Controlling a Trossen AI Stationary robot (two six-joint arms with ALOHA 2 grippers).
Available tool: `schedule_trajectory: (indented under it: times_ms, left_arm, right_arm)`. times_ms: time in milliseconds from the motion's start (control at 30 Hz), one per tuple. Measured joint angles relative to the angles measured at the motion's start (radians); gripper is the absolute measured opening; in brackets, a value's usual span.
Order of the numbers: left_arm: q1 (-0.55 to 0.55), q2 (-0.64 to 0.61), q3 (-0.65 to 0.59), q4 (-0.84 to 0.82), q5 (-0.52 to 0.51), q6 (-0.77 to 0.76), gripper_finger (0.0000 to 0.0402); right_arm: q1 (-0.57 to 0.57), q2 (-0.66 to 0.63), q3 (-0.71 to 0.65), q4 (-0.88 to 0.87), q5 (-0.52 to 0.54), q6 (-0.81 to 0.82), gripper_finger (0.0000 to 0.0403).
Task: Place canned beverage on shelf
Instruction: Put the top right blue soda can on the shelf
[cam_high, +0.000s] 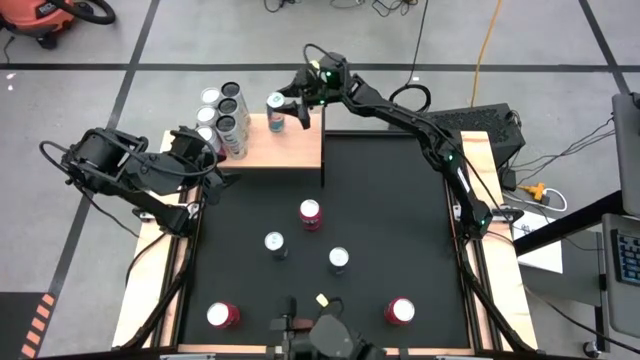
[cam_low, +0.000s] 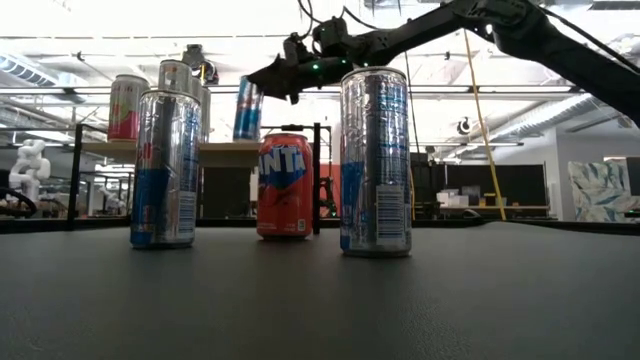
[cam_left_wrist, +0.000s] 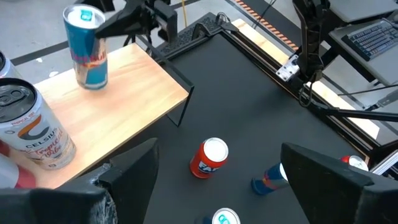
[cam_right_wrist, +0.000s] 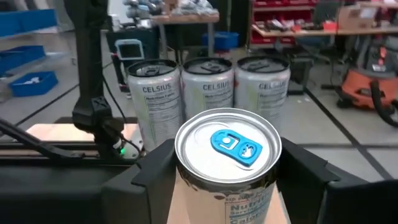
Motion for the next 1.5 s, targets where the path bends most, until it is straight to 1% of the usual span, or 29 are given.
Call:
schedule_trajectory:
  times_ms: [233, 467, 533, 667, 867, 1333, 1500]
  left_arm:
    - [0.0, 0.0, 0.0, 0.0, 0.007, 0.0, 0.0338]
    - [0.0, 0.0, 0.0, 0.007, 0.015, -0.002, 0.0338]
    - [0.0, 0.0, 0.0, 0.018, 0.015, -0.002, 0.0338]
    - [0.0, 0.001, 0.0, 0.028, 0.016, -0.016, 0.0338]
    - [0.0, 0.008, 0.0, 0.027, 0.02, -0.025, 0.0338]
    - [0.0, 0.021, 0.0, 0.032, 0.022, -0.05, 0.0338]
    - [0.0, 0.021, 0.0, 0.033, 0.022, -0.05, 0.0338]
  right_arm:
    - [-0.049, 0.0, 0.0, 0.015, -0.115, -0.001, 0.0204]
    - [-0.058, 0.017, 0.002, 0.009, -0.219, -0.04, 0.0204]
    - [-0.057, 0.017, 0.002, -0.011, -0.235, -0.06, 0.0204]
    - [-0.056, 0.017, 0.002, -0.061, -0.237, -0.104, 0.0206]
    - [-0.056, 0.017, 0.002, -0.112, -0.209, -0.151, 0.0222]
    - [-0.056, 0.015, 0.003, -0.108, -0.207, -0.122, 0.0265]
    - [-0.056, 0.015, 0.003, -0.101, -0.207, -0.093, 0.0271]
